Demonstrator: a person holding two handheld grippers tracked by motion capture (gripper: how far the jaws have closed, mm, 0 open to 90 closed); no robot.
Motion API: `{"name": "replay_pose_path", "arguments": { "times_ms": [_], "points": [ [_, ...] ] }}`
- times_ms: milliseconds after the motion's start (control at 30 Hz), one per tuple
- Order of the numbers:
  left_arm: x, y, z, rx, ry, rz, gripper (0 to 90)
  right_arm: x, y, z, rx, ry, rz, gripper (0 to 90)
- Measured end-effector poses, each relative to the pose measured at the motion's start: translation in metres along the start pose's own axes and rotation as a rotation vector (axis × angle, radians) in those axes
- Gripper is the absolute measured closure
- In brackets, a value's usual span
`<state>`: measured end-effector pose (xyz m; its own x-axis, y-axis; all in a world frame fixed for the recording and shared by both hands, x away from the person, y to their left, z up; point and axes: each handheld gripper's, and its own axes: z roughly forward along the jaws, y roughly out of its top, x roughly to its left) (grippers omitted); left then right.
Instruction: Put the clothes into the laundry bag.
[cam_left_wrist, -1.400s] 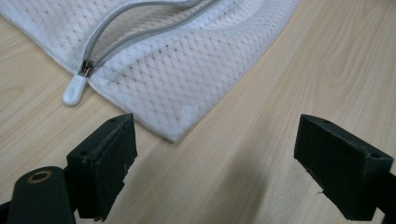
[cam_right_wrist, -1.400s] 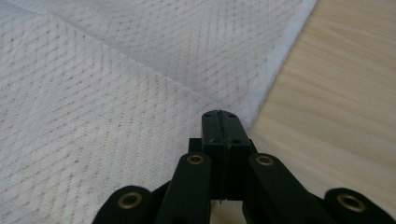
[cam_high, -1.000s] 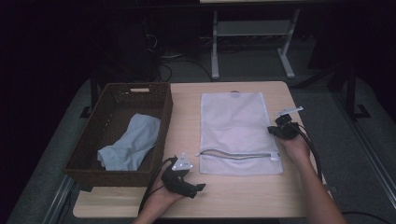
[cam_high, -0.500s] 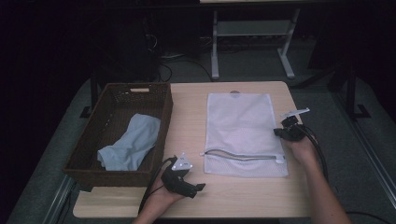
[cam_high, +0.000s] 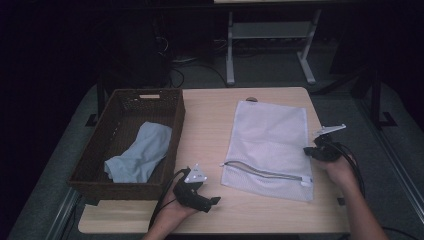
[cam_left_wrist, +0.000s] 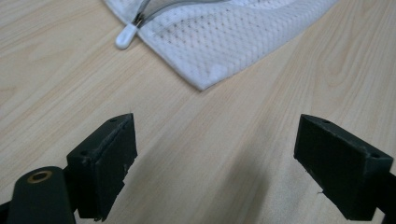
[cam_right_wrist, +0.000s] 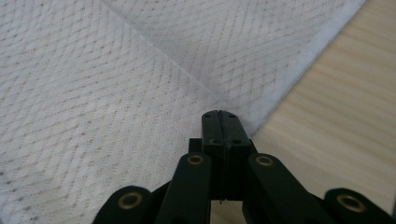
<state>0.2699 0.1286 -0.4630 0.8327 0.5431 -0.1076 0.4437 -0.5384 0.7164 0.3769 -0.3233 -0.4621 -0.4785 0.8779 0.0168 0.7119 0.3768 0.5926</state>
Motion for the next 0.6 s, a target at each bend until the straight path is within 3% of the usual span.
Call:
{"name": "replay_pose_path", "arguments": {
  "times_ms": [267, 600],
  "points": [
    [-0.001, 0.001, 0.001, 0.004, -0.003, 0.009, 12.5, -0.018, -0.011, -0.008, -0.006, -0.016, 0.046, 90.0],
    [-0.001, 0.001, 0.001, 0.006, -0.001, 0.013, 12.5, -0.032, -0.016, -0.014, 0.015, -0.102, 0.06, 90.0]
  ]
}}
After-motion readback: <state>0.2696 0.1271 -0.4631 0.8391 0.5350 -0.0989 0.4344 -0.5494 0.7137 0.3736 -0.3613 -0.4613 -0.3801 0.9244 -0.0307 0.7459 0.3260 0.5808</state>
